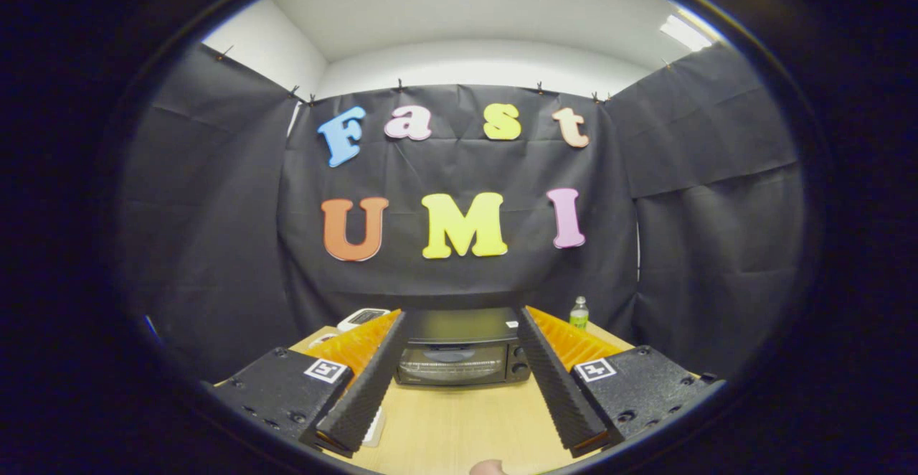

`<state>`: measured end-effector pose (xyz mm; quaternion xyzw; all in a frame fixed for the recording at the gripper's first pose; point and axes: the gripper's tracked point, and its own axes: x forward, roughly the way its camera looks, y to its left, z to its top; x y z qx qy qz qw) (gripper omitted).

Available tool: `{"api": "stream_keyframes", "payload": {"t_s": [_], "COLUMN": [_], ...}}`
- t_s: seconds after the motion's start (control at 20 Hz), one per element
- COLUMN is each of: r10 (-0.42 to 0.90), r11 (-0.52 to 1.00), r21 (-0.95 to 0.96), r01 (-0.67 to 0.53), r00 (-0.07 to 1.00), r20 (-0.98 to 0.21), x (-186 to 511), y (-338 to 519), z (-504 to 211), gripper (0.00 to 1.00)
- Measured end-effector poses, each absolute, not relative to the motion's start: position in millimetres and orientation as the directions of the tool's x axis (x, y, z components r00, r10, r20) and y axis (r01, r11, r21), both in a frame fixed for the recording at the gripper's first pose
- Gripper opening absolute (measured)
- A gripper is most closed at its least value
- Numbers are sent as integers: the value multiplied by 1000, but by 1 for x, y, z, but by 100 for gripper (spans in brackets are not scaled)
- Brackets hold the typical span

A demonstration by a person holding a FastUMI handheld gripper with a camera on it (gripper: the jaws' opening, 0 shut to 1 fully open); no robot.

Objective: Open the toaster oven, put the food inside, and close the toaster oven door.

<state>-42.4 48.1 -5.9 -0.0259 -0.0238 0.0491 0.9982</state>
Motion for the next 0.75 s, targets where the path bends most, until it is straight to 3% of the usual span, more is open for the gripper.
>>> {"api": "stream_keyframes", "payload": {"t_s": [0.75], "r10": [89], "r11": [996], "r21": [-8], "r01": [-89], "r00": [996], "r20": [5], "x": [-18], "y": [4], "z": [-20], "gripper": [100]}}
